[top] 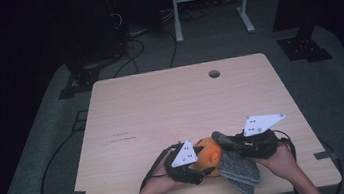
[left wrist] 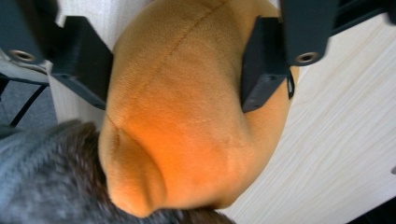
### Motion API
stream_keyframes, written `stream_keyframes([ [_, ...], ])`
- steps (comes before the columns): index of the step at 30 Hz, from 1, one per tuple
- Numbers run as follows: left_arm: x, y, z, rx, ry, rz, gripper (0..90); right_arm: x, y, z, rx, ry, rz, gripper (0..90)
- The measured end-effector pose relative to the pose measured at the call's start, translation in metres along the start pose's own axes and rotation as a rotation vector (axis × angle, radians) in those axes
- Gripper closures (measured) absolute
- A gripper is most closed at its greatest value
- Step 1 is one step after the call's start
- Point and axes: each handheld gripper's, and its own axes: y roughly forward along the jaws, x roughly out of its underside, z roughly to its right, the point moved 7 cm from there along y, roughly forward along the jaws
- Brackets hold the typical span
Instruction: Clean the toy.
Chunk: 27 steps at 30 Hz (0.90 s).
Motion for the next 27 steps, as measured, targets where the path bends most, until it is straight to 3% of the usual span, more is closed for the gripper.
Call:
stream_keyframes([
  [1, -0.001, 0.002, 0.0, -0.001, -0.008, -0.006, 22.3, 0.001, 0.002, -0.003, -0.03, 0.005, -0.007, 76.3],
  [2, -0.001, 0.002, 0.0, -0.001, -0.008, -0.006, 17.3, 0.001, 0.002, -0.003, -0.03, 0.005, -0.007, 76.3],
  [3, -0.004, 0.006, 0.002, -0.012, -0.015, -0.008, 13.9, -0.003, 0.004, -0.015, -0.094, 0.0, 0.015, 76.2],
  [4, -0.003, 0.008, 0.002, -0.019, -0.006, -0.023, 12.3, -0.006, 0.006, -0.021, -0.126, -0.009, 0.019, 76.3],
  [5, -0.003, 0.009, 0.003, -0.03, 0.009, -0.029, 13.1, -0.006, 0.01, -0.023, -0.123, -0.029, 0.007, 76.3],
  [7, -0.001, 0.005, 0.003, -0.031, 0.035, -0.018, 23.3, -0.005, 0.011, -0.02, -0.101, -0.032, -0.009, 76.5],
  [10, 0.0, 0.002, 0.004, -0.025, 0.041, -0.008, 30.2, 0.004, 0.002, 0.002, -0.039, 0.01, -0.011, 76.7],
  [11, 0.0, 0.002, 0.004, -0.025, 0.041, -0.008, 30.3, 0.004, 0.002, 0.002, -0.039, 0.01, -0.011, 76.7],
  [12, -0.001, 0.002, 0.005, -0.022, 0.047, -0.005, 30.2, 0.015, -0.004, 0.019, 0.006, 0.057, -0.024, 76.8],
  [13, -0.001, 0.002, 0.005, -0.022, 0.047, -0.005, 30.1, 0.019, -0.006, 0.023, 0.013, 0.073, -0.033, 76.8],
  [16, -0.002, 0.007, 0.007, -0.015, 0.076, -0.012, 28.2, 0.02, -0.008, 0.019, -0.015, 0.06, -0.028, 77.0],
  [18, -0.001, 0.007, 0.008, -0.013, 0.082, -0.009, 27.2, 0.011, -0.006, 0.006, -0.079, 0.043, 0.009, 76.8],
  [19, 0.0, 0.006, 0.007, -0.013, 0.081, -0.012, 27.0, 0.007, -0.004, -0.001, -0.096, 0.023, 0.015, 76.5],
  [21, 0.002, 0.003, 0.004, -0.013, 0.072, -0.014, 27.2, 0.004, 0.001, -0.006, -0.08, -0.008, 0.01, 76.3],
  [23, 0.002, 0.002, 0.003, -0.014, 0.062, -0.013, 27.3, 0.006, 0.001, -0.001, -0.052, -0.003, -0.001, 76.7],
  [24, 0.004, -0.001, -0.001, -0.012, 0.025, -0.001, 27.3, 0.009, 0.0, 0.006, -0.019, 0.004, -0.016, 76.7],
  [25, 0.004, -0.001, -0.001, -0.012, 0.025, -0.001, 27.3, 0.009, 0.0, 0.006, -0.019, 0.004, -0.016, 76.7],
  [26, 0.005, -0.002, -0.002, -0.009, 0.015, 0.001, 27.3, 0.013, -0.002, 0.013, -0.006, 0.022, -0.021, 77.0],
  [27, 0.005, -0.003, -0.003, -0.008, 0.01, 0.0, 27.3, 0.023, -0.008, 0.026, 0.012, 0.079, -0.023, 77.1],
])
